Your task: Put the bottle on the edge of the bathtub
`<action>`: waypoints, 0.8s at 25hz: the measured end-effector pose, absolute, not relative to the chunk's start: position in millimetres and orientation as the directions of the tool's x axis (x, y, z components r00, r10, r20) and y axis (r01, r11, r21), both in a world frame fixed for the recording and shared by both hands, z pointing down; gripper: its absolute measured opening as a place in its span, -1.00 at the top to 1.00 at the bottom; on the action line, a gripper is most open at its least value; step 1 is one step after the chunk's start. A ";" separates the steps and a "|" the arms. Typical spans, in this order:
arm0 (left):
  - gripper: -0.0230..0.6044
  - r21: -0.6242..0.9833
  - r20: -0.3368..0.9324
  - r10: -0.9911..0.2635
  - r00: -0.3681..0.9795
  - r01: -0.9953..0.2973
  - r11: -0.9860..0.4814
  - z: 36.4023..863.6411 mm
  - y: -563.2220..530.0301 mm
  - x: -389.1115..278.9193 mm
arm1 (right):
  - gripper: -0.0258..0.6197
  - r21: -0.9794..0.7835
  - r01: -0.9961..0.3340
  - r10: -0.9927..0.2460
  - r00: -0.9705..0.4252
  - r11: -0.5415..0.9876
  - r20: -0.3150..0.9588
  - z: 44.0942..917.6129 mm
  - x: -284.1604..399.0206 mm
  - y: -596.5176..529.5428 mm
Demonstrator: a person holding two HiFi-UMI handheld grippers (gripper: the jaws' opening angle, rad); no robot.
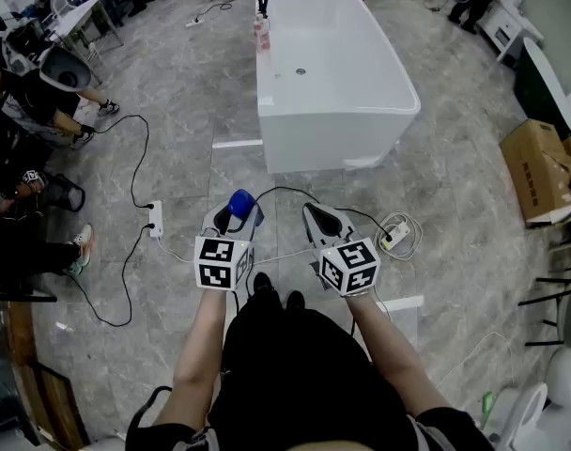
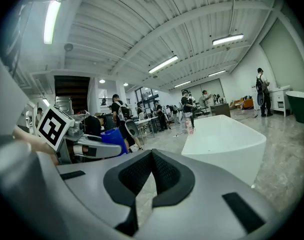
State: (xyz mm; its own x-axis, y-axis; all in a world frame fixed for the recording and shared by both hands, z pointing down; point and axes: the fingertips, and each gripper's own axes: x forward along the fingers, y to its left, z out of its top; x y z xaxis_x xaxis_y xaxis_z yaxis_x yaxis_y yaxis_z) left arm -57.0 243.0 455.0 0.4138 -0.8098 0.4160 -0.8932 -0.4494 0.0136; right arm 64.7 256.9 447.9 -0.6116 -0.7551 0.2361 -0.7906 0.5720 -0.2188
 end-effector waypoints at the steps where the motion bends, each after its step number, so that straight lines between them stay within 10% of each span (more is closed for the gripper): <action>1: 0.43 0.010 0.414 -0.812 0.412 -0.894 -0.448 453.4 243.1 -56.3 | 0.92 -0.215 -0.790 -0.756 -0.612 0.574 0.231 446.1 65.8 257.4; 20: 0.43 0.008 0.419 -0.811 0.409 -0.894 -0.447 458.4 187.3 -57.4 | 0.91 -0.289 -0.794 -0.769 -0.599 0.535 0.224 461.1 77.8 222.0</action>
State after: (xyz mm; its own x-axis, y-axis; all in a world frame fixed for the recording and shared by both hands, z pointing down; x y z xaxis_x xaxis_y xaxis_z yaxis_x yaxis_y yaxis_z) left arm -57.4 187.3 458.4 0.4090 -0.8108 0.4187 -0.8944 -0.4472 0.0078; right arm 77.8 222.0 461.1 -0.5990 -0.7688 0.2238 -0.7942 0.5347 -0.2889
